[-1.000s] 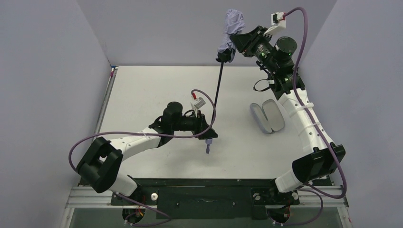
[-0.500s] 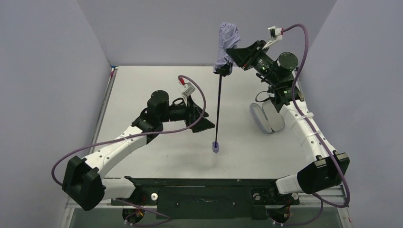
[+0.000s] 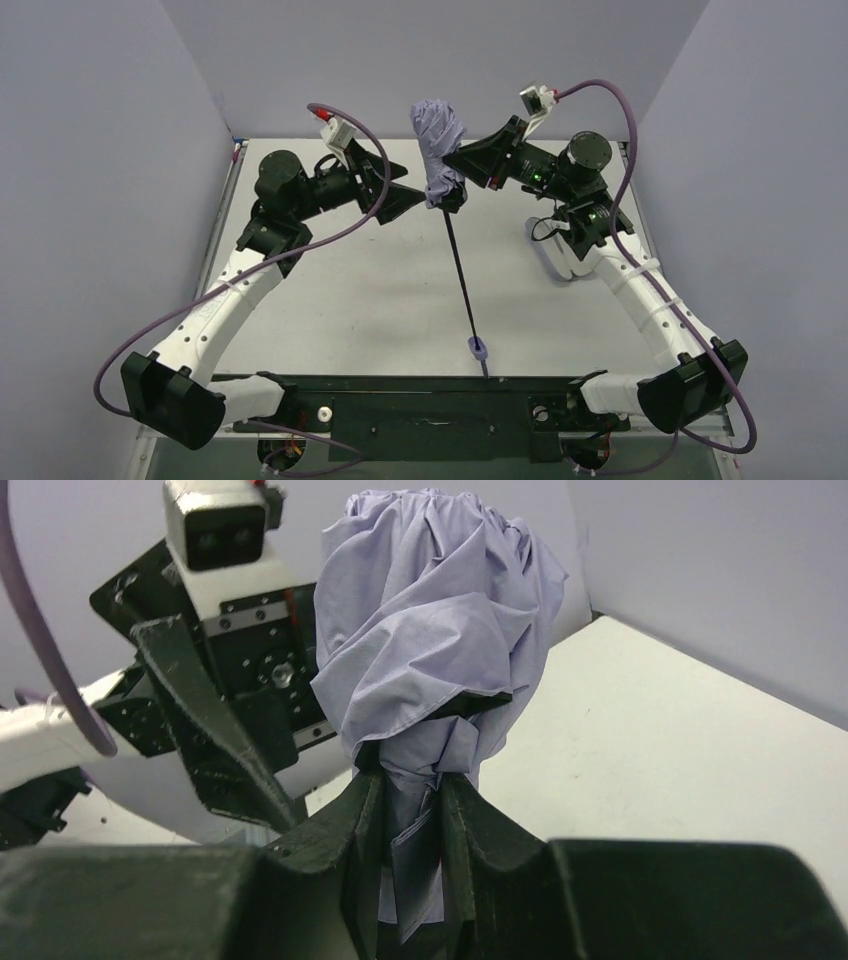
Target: Open the umbrella
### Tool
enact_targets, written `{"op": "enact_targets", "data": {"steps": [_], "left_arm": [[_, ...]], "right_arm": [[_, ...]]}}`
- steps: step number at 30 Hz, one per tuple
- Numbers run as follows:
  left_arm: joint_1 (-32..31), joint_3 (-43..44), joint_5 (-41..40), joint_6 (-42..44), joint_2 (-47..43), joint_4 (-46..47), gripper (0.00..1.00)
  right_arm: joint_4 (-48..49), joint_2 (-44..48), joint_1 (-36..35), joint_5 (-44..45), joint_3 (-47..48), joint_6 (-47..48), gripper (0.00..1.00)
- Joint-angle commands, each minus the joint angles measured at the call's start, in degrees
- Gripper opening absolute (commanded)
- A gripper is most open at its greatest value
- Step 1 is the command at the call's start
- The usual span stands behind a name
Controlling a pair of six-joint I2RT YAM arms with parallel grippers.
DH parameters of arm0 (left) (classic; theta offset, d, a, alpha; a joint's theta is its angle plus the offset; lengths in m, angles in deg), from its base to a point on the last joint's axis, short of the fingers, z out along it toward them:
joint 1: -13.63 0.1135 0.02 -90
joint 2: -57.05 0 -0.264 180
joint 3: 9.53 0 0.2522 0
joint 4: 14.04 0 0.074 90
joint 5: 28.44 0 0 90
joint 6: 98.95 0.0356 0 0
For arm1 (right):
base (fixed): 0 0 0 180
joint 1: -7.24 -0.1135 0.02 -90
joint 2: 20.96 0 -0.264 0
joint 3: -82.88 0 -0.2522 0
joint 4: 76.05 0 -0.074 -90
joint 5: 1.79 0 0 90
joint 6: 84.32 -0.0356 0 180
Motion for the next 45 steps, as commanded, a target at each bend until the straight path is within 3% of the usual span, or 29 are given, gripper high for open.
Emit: {"op": "enact_targets", "data": {"steps": [1, 11, 13, 17, 20, 21, 23, 24, 25, 27, 29, 34, 39, 45], "left_arm": [[-0.9, 1.5, -0.9, -6.5, 1.7, 5.9, 0.97], [-7.8, 1.3, -7.5, -7.4, 4.6, 7.7, 1.0], [-8.3, 1.1, -8.5, -7.8, 5.2, 7.5, 0.92], [-8.0, 0.6, -11.1, -8.5, 6.0, 7.0, 0.68], [-7.3, 0.2, -10.4, -10.2, 6.5, 9.6, 0.39], [-6.9, 0.1, -10.1, -10.7, 6.5, 10.1, 0.22], [-6.0, -0.7, -9.1, -12.3, 6.4, 12.1, 0.02], [-5.1, -1.4, -8.3, -13.7, 6.3, 13.5, 0.0], [-4.7, -1.7, -7.8, -14.5, 6.2, 14.3, 0.0], [-3.1, -2.7, -5.9, -16.8, 6.0, 17.5, 0.0], [-1.7, -3.6, -4.4, -19.1, 5.7, 20.7, 0.0], [-0.5, -4.2, -3.0, -20.2, 5.1, 22.0, 0.0], [-0.7, -4.3, -2.9, -20.6, 5.0, 22.1, 0.0], [-1.6, -3.8, -2.9, -20.1, 4.9, 21.8, 0.0]], "right_arm": [[-3.9, 3.9, -3.9, 2.1, 2.1, 10.2, 0.0], [-10.4, 5.7, -9.2, 16.0, 2.5, 16.2, 0.0], [-11.2, 5.9, -10.2, 20.1, 2.6, 15.9, 0.0], [-10.6, 6.3, -11.0, 21.7, 2.7, 13.6, 0.0], [-11.3, 6.6, -11.7, 22.2, 2.9, 13.3, 0.01], [-11.4, 6.8, -11.6, 21.8, 2.9, 13.1, 0.05], [-11.6, 7.0, -11.2, 21.0, 3.3, 12.2, 0.21], [-11.6, 7.0, -10.6, 20.7, 3.6, 11.8, 0.34], [-11.6, 7.0, -9.9, 19.7, 3.9, 10.5, 0.46], [-13.4, 6.9, -7.4, 17.4, 4.5, 7.9, 0.57], [-14.3, 6.8, -4.4, 14.5, 5.1, 5.9, 0.61], [-19.7, 7.4, -1.6, 10.3, 6.3, 9.1, 0.57], [-26.5, 7.6, -6.8, 14.8, 7.4, 18.2, 0.52], [-28.8, 6.0, -10.8, 20.5, 8.7, 22.7, 0.51]]}}
